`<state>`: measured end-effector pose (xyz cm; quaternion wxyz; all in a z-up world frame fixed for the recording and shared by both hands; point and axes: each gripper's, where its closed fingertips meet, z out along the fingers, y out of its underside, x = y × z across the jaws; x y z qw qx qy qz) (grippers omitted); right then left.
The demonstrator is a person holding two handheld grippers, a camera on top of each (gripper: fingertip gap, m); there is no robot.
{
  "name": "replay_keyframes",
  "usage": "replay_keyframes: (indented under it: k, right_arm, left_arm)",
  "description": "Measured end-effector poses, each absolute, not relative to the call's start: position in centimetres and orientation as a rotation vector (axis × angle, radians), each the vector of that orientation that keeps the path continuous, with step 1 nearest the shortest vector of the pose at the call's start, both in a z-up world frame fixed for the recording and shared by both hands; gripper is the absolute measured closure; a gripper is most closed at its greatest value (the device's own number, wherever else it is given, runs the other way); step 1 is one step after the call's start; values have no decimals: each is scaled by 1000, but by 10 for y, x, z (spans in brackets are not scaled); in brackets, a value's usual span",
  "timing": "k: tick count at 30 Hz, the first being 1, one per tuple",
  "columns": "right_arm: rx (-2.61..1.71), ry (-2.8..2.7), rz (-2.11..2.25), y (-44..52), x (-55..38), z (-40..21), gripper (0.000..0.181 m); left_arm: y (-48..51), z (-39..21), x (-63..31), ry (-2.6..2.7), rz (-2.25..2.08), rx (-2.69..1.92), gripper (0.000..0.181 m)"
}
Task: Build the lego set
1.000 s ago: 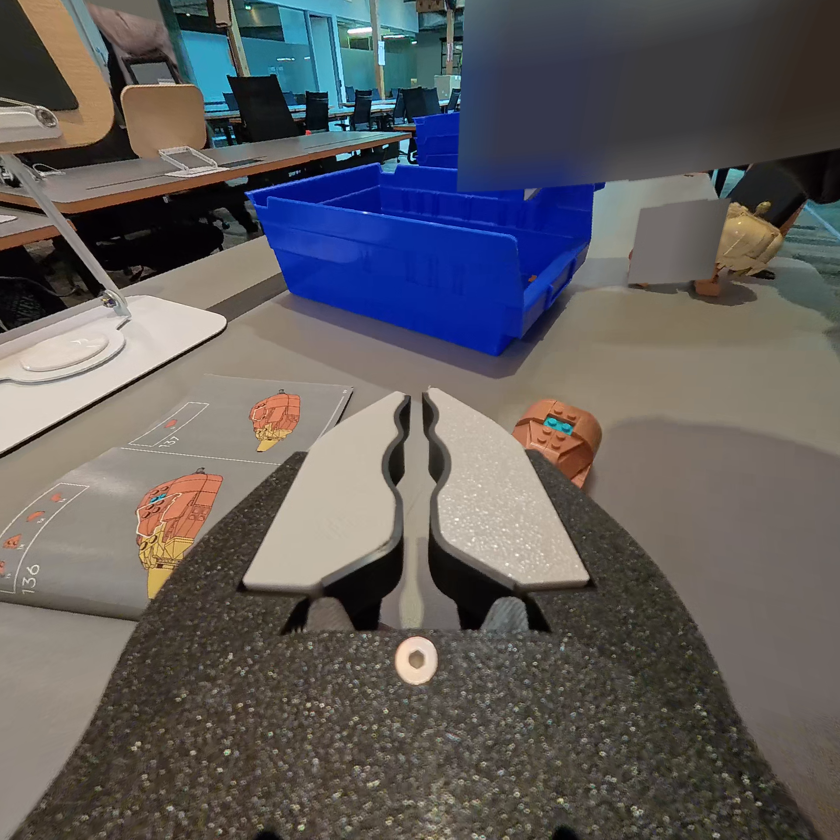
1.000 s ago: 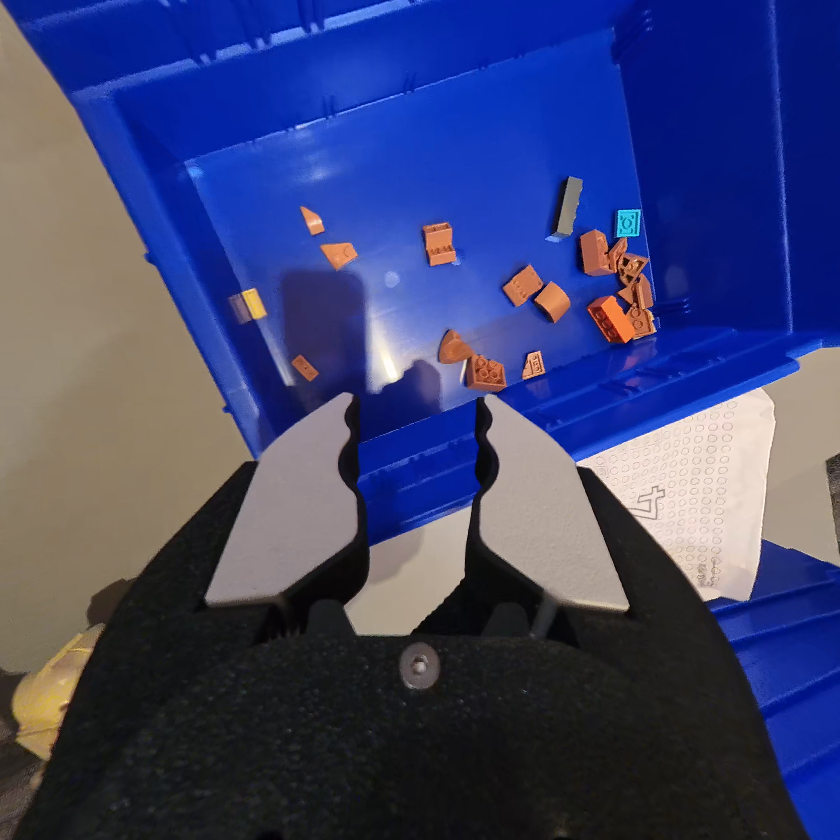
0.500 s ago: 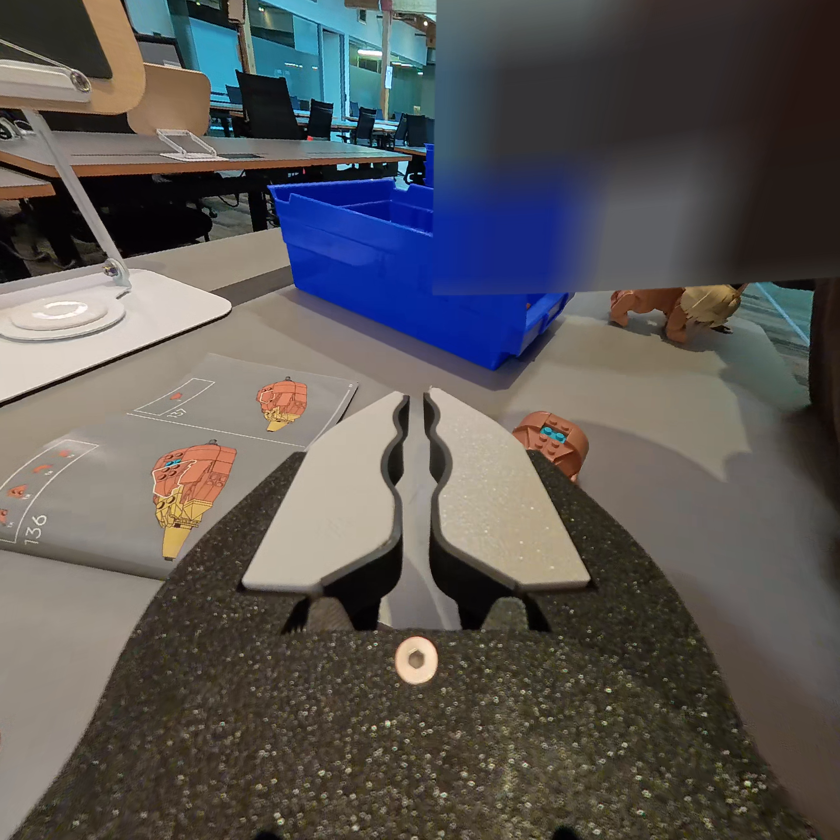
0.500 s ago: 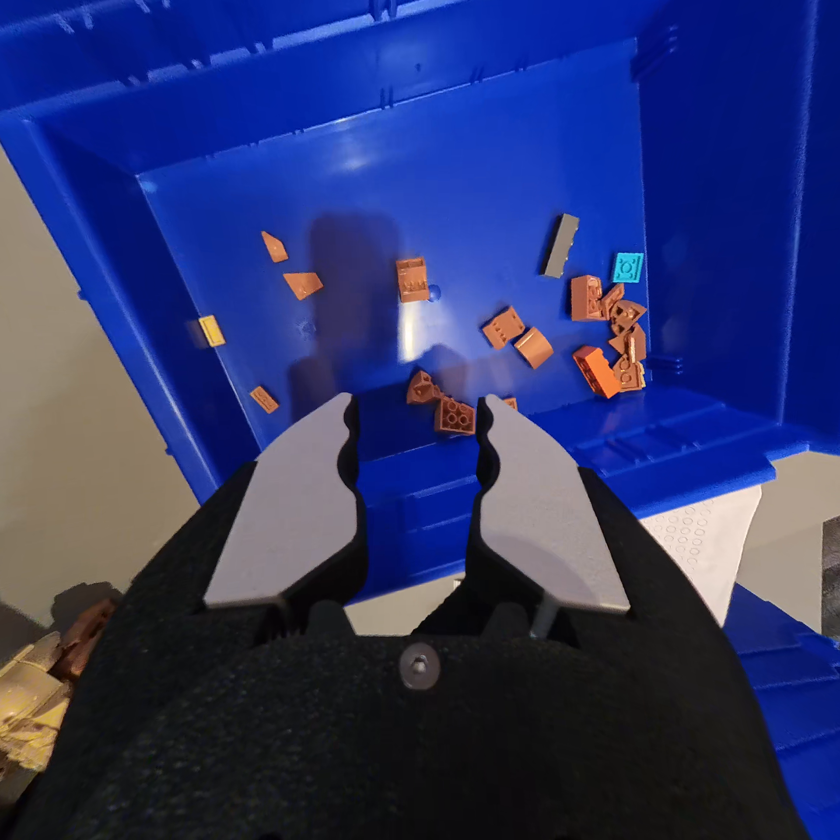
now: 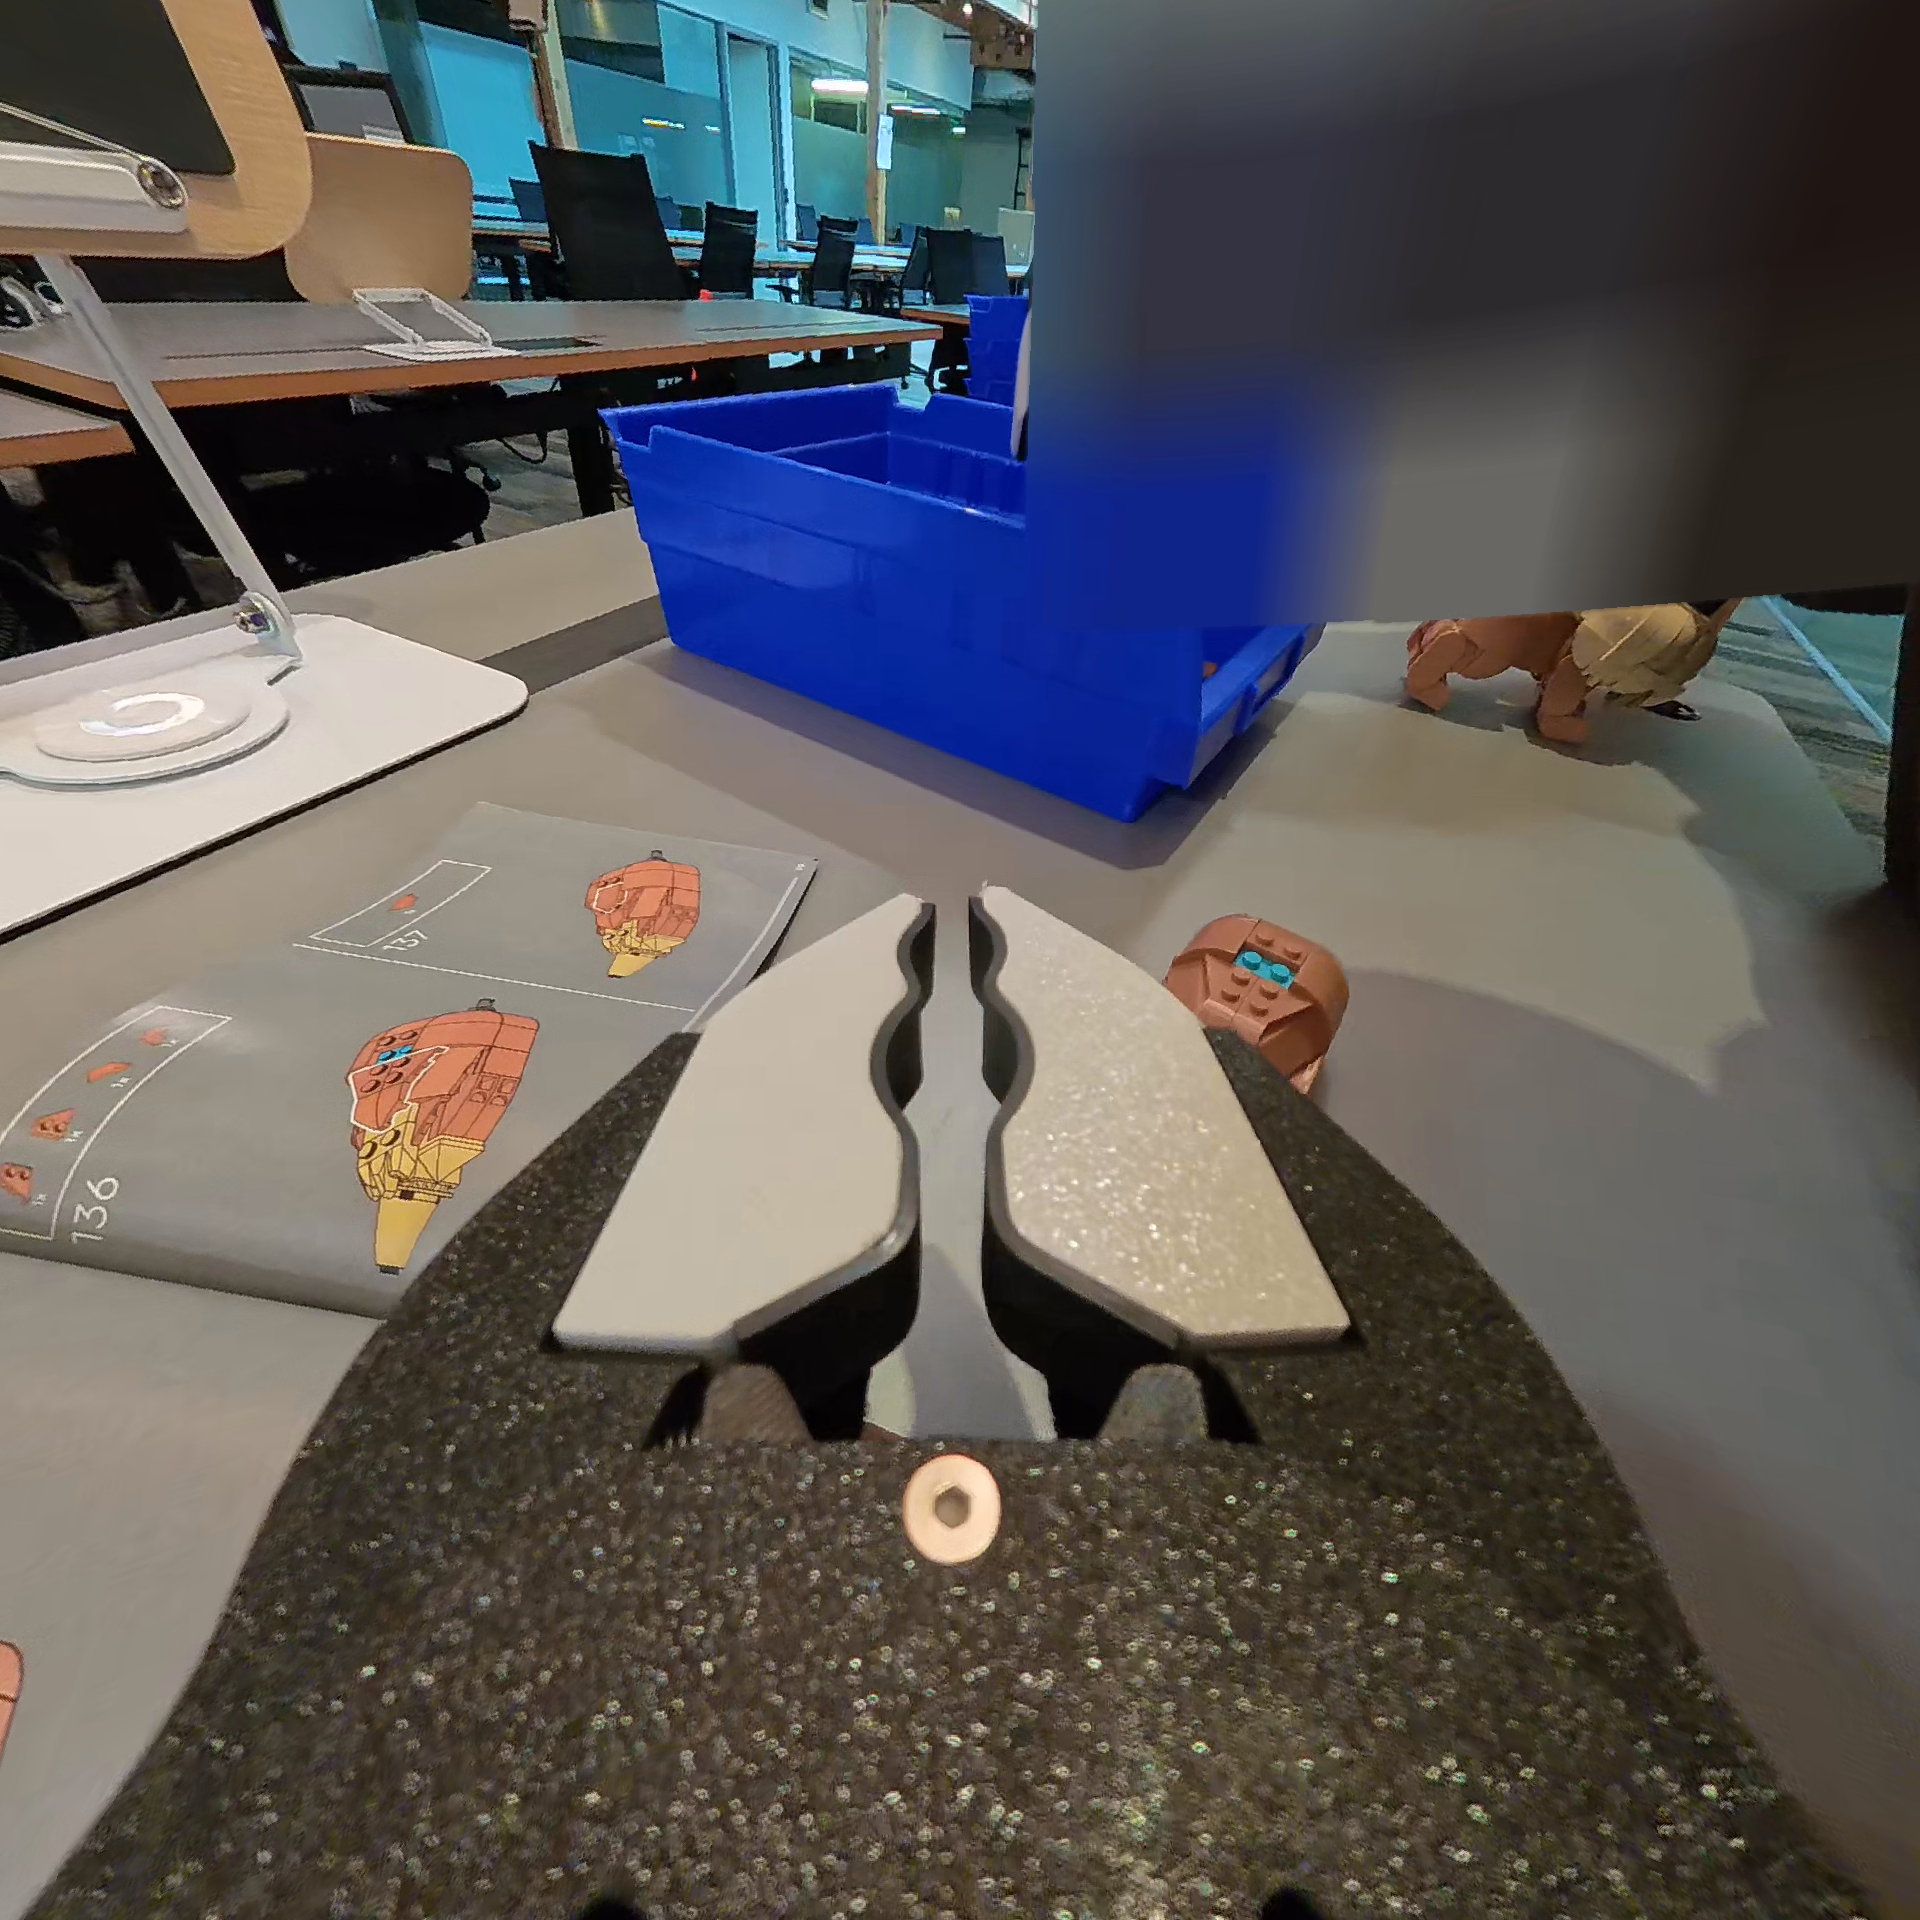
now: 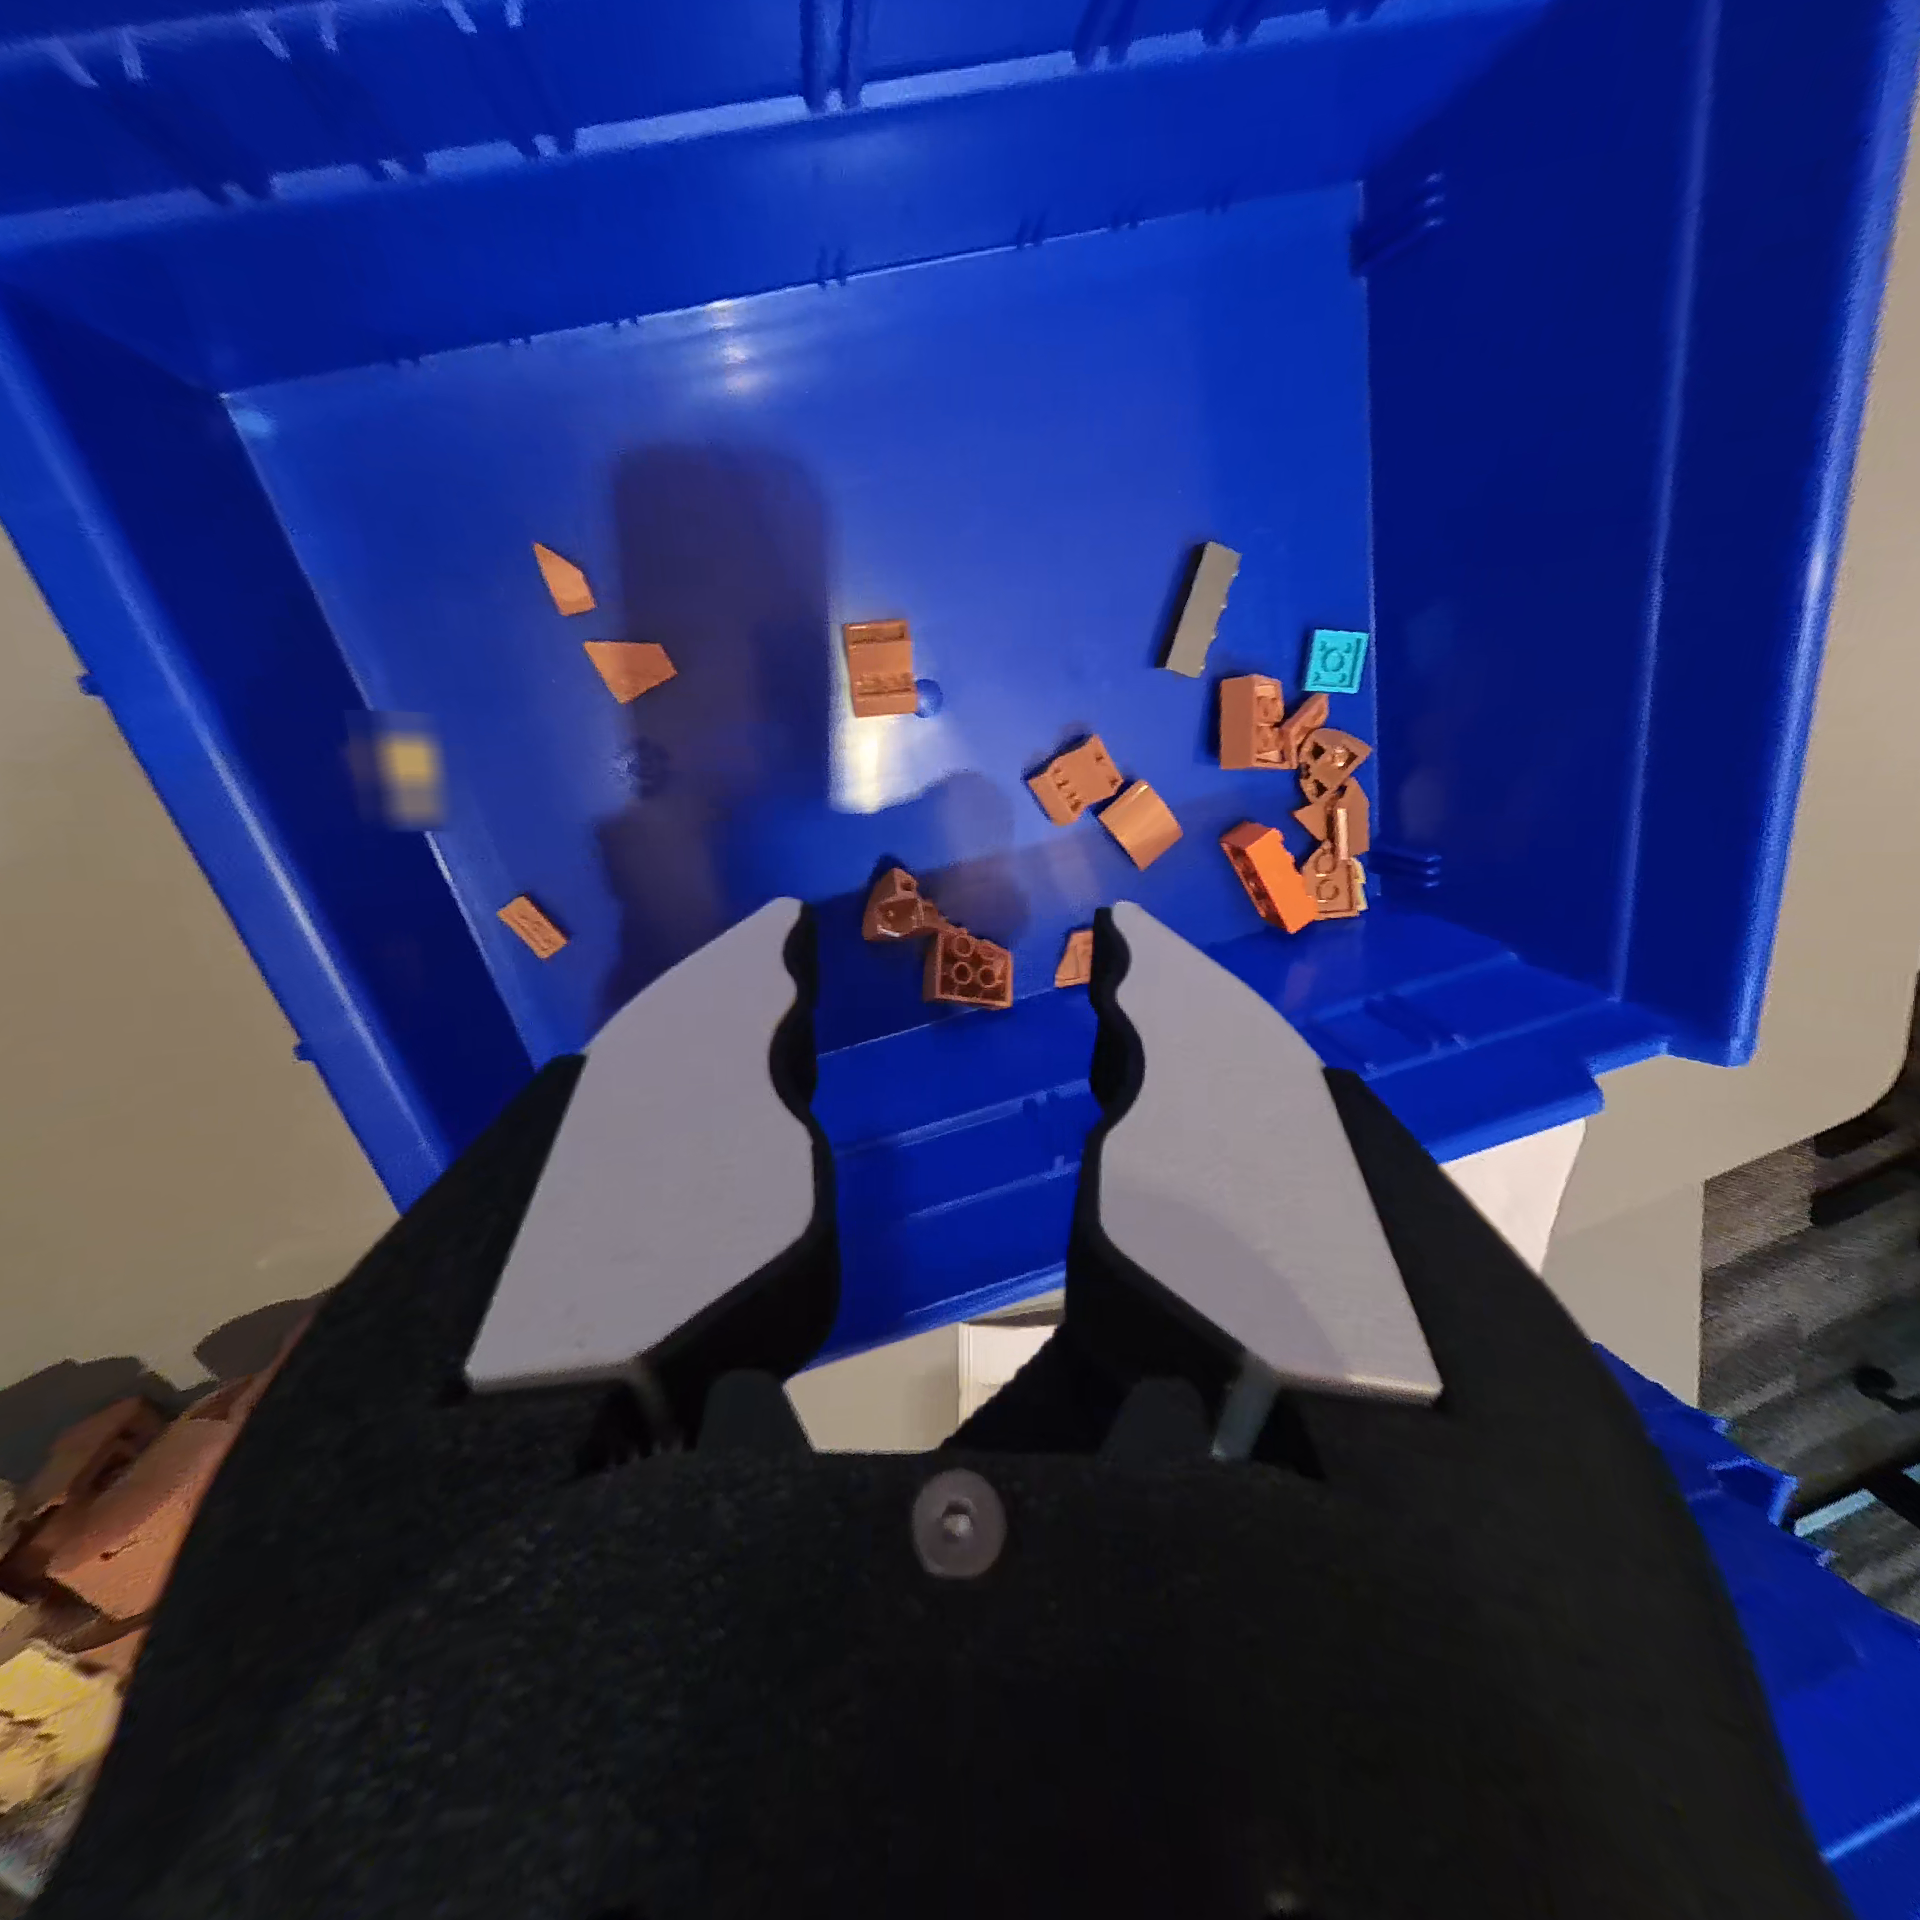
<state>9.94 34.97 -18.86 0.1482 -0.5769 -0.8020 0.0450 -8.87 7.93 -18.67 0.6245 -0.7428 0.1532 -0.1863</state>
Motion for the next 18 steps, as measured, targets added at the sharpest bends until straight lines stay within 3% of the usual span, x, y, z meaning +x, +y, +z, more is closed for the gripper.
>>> replay_keyframes:
  k: [18]
  right_arm:
    - [-1671,-2257,69,381,94,-192,130]
  left_arm:
    - [79,-191,-85,386,-397,-1730,175]
